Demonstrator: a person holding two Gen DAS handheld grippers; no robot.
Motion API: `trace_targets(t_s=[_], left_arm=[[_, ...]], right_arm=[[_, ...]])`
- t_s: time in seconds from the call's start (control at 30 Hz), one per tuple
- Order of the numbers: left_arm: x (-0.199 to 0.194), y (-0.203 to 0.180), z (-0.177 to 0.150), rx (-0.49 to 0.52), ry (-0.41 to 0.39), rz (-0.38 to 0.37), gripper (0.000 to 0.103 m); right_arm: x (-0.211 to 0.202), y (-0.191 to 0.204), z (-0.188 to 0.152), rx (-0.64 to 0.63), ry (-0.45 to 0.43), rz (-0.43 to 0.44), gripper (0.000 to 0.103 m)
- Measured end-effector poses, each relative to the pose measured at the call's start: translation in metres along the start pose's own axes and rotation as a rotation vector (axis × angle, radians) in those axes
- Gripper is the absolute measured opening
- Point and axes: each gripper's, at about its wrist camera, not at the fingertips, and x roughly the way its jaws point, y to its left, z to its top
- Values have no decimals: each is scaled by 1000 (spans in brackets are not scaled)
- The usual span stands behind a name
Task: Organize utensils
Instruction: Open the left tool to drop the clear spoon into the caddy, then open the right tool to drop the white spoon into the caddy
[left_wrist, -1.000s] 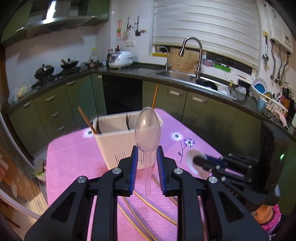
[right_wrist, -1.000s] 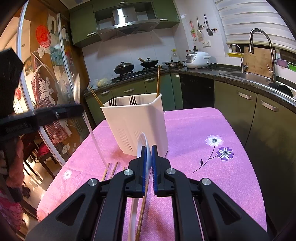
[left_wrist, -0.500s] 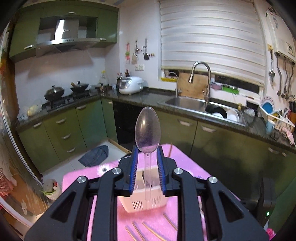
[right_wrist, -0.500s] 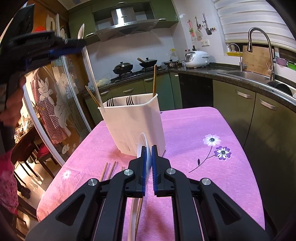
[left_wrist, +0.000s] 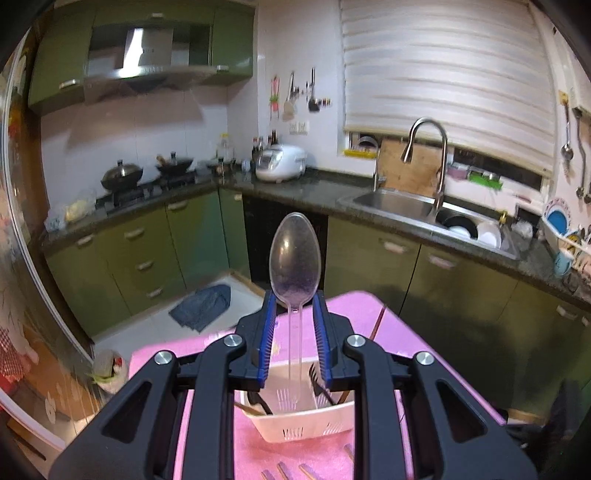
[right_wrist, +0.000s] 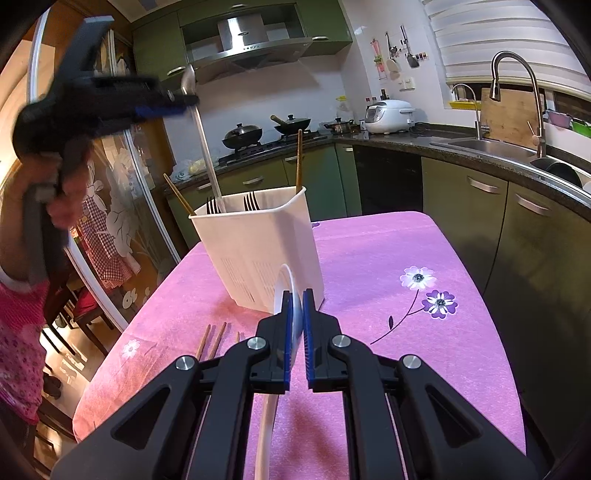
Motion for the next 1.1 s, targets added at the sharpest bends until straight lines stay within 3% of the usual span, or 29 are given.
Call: trace_targets(t_s=[0.3,0.37,0.5,0.57,0.67,0.87,1.0,1.1], left_arm=[[39,6,-46,0,112,22,23],[37,9,-53,-9,117,24,32],[23,12,-64,-13,102,20,35],[11,13,-72,-21,101,16,42],[-3,14,-89,-33,109,8,42],[-21,3,-129,-19,159,-37,42],[-28,5,-148,-52,181,-65,42],[-31,9,-156,-78,183,-71,42]], right_arm=[[-2,6,10,-11,-15,22,6],[-2,9,17,-20,-28,31,6],[-3,15,32,-41,-65,36,6],[-2,18,42,-49,-93,38,6],[1,22,61,-52,-154,44,6],[6,41,111,-102,-384,5,6],[24,50,139,-142,-553,-68,6],[47,54,151,-177,-590,-125,6]])
